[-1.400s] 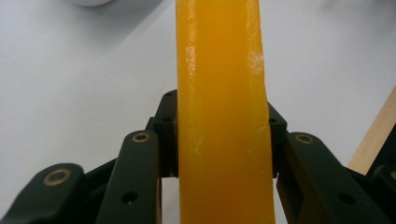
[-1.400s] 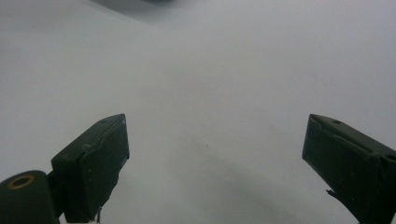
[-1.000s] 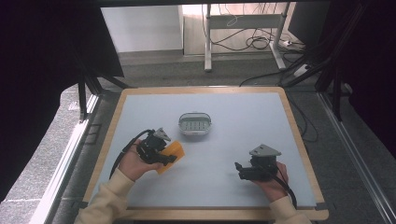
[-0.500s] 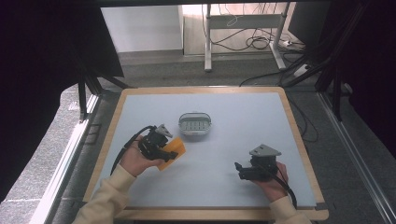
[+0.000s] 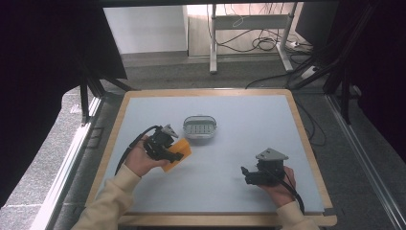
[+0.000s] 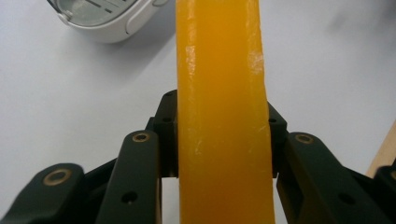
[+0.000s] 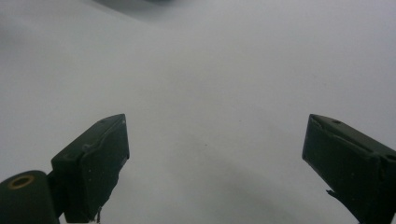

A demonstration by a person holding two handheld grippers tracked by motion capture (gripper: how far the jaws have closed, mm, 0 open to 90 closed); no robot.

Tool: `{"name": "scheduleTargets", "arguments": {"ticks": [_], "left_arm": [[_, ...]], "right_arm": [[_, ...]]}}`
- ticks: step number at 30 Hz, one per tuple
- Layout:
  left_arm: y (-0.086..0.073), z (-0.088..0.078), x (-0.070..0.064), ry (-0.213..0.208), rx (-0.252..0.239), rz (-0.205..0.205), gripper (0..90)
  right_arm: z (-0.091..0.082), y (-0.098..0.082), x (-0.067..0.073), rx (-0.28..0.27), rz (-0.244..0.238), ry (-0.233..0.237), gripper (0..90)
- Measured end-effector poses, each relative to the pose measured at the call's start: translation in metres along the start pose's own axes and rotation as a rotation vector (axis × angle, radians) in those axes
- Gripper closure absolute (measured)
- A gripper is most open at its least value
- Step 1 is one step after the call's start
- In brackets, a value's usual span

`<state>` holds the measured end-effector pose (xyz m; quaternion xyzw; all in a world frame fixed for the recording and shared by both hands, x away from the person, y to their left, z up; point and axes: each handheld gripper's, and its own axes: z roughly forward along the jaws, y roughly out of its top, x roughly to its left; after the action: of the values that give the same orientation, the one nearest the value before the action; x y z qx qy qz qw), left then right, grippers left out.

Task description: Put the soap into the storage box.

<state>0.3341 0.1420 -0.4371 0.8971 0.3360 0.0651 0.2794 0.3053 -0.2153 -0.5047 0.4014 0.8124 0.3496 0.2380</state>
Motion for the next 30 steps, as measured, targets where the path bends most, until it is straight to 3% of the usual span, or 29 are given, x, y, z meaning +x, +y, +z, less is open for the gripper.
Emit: {"name": "scheduleTargets", "arguments": {"ticks": [16, 30], "left_arm": [[0.013, -0.004, 0.012, 0.032, -0.001, 0.006, 61.7], [0.016, -0.002, 0.024, 0.012, -0.015, 0.003, 61.7]], "right_arm": [[0.000, 0.000, 0.000, 0.002, -0.005, -0.004, 7.6], [0.000, 0.000, 0.000, 0.005, -0.004, -0.011, 7.6]]}}
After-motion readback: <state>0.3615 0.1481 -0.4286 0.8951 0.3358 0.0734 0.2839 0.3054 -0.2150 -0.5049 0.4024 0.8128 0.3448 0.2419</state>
